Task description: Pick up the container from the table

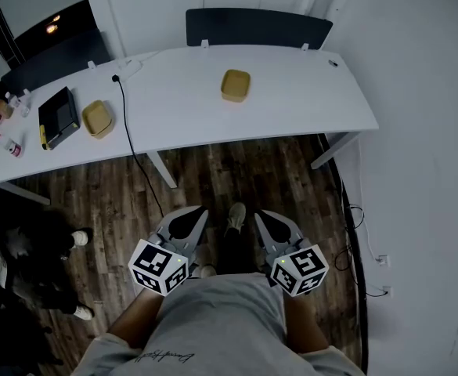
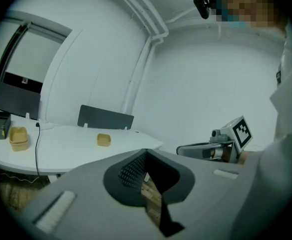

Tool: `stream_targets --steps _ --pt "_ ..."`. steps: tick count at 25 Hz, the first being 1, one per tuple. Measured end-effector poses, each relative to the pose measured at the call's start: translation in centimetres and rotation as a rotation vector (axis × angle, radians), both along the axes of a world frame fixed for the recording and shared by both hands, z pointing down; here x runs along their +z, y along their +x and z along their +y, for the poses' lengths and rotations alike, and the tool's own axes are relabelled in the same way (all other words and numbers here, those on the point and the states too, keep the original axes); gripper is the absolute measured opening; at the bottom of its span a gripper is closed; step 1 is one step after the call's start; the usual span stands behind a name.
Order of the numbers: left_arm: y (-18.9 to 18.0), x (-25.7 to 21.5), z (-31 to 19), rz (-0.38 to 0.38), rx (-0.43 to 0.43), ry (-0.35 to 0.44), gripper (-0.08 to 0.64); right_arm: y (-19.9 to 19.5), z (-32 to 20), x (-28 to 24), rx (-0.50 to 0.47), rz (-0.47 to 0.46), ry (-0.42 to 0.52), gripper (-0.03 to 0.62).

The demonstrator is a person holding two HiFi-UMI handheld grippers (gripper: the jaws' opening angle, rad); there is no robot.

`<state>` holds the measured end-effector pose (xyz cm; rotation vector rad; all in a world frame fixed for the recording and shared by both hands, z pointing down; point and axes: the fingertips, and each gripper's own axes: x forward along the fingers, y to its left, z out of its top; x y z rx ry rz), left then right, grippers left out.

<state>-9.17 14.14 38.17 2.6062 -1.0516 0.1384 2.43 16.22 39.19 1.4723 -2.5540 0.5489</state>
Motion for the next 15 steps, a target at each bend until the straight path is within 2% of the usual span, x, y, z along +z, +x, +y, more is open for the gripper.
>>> stream_targets --steps 6,15 --pt "1.0 0.8 -4.6 -0.005 -0.003 -0.004 0.002 0.9 -4.7 1.1 -0.016 -0.008 -0.009 0.015" --pt "4.4 1.8 -15.8 0.000 -0.029 -0.023 0.002 4.2 -16.2 2.2 -0.051 0.004 -0.031 0.015"
